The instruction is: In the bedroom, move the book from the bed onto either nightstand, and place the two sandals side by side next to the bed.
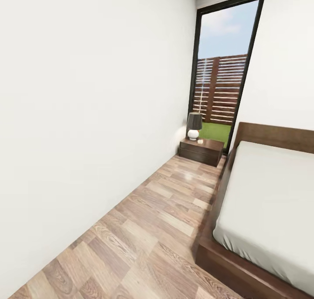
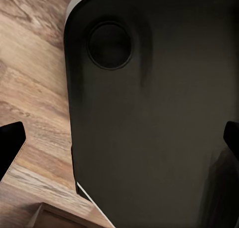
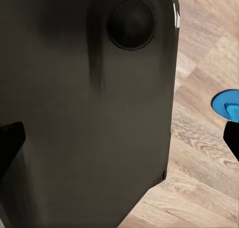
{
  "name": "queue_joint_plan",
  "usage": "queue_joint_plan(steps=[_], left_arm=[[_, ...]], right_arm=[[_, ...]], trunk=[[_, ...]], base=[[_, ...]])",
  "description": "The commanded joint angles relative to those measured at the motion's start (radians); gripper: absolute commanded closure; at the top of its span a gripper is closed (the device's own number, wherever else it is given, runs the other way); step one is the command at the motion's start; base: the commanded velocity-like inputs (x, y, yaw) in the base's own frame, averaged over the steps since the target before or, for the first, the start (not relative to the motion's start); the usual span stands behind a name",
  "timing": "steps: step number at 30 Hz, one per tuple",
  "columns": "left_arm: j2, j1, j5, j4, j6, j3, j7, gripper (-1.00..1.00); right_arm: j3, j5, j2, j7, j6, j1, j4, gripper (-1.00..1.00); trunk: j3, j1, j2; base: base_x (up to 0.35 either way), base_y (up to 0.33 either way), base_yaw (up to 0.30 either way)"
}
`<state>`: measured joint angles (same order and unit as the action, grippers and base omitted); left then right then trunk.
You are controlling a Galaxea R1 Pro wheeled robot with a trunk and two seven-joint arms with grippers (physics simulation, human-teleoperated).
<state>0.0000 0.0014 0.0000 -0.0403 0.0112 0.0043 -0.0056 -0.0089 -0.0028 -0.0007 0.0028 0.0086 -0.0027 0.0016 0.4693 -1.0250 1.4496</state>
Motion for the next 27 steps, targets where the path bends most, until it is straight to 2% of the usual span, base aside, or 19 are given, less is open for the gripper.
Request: queue_joint_plan(steps=[1,27], left_arm=[[0.0,0.0,0.0,-0.001,0.001,0.0,-0.001,-1.0],[-0.002,0.0,0.0,-0.003,0.0,0.0,-0.001,-1.0]], right_arm=[[-0.001,0.0,0.0,0.0,0.001,0.0,-0.001,-1.0],[-0.002,0.0,0.0,0.0,0.001,-0.001,-0.002,-1.0]], trunk=[[0.001,0.0,0.0],[0.001,0.0,0.0]], base=[[0.0,0.0,-0.279],[0.0,0.0,-0.275]])
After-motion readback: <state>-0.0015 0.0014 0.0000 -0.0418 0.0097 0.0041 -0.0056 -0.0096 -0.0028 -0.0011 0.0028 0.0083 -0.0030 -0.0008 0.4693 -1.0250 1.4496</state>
